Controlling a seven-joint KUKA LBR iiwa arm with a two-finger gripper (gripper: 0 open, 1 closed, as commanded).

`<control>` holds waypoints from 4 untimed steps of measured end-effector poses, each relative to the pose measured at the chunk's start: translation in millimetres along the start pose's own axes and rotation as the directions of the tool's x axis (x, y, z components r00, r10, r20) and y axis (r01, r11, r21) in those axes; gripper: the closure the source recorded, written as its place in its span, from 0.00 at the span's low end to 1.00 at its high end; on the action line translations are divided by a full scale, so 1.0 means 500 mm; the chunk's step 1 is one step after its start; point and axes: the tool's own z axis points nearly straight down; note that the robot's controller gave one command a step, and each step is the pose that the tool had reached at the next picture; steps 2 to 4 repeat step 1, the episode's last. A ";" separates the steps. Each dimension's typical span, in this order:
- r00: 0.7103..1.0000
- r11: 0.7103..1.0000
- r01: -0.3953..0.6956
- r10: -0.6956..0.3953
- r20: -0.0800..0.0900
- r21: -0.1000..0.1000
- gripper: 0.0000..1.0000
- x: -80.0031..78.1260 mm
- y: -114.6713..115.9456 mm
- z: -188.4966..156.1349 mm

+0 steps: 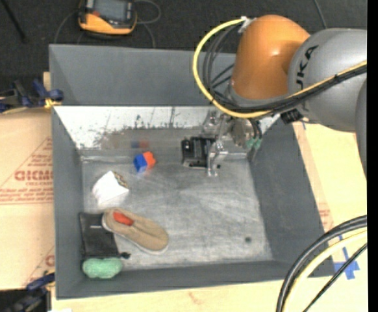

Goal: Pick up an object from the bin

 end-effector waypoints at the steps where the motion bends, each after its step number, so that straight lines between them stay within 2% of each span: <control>1: 0.997 0.997 0.076 -0.076 -0.005 0.000 1.00 -0.004 0.017 -0.073; 4: 0.997 0.997 0.076 -0.076 -0.005 0.000 1.00 -0.004 0.017 -0.073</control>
Offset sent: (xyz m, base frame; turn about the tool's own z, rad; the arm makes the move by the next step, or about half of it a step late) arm -0.0036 -0.0322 -0.1208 0.1072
